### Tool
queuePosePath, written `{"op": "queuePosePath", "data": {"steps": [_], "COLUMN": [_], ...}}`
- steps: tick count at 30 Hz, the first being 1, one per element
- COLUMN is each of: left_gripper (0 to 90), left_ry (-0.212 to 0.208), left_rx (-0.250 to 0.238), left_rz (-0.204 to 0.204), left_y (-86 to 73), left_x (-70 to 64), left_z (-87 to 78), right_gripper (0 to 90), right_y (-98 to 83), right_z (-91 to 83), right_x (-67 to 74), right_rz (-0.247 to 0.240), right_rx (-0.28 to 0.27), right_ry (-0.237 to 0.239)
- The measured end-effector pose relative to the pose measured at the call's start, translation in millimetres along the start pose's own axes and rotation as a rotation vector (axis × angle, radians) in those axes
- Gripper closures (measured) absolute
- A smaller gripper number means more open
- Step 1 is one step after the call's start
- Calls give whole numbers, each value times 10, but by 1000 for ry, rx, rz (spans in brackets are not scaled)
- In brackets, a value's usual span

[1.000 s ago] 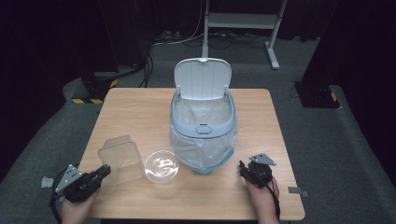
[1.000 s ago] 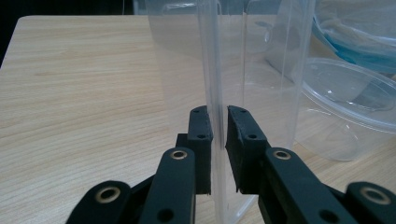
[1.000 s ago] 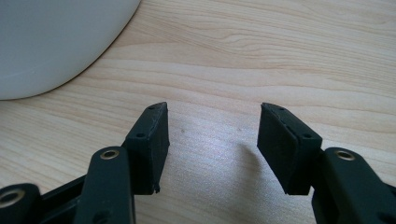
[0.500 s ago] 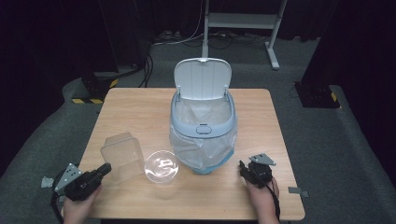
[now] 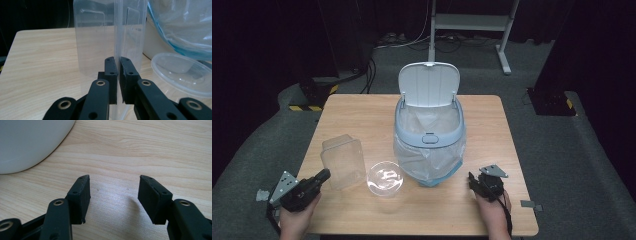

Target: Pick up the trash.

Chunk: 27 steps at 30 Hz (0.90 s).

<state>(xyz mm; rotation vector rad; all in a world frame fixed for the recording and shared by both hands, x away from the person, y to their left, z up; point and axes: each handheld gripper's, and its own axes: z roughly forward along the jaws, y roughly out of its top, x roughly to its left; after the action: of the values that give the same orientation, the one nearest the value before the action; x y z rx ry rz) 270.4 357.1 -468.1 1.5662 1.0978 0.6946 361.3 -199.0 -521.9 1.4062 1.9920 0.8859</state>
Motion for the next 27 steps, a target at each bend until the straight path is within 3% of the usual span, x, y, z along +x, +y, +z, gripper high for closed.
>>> {"op": "queuePosePath", "data": {"steps": [13, 27], "left_gripper": [848, 848], "left_ry": [-19, -73], "left_rx": [-51, -89], "left_rz": [24, 24], "left_y": [298, 525], "left_x": [-139, -363], "left_z": [209, 450], "right_gripper": [431, 430], "right_y": [2, 2], "right_z": [4, 4], "right_x": [-5, -9], "right_rz": [-2, 1], "right_rx": [2, 3], "right_ry": [8, 12]}}
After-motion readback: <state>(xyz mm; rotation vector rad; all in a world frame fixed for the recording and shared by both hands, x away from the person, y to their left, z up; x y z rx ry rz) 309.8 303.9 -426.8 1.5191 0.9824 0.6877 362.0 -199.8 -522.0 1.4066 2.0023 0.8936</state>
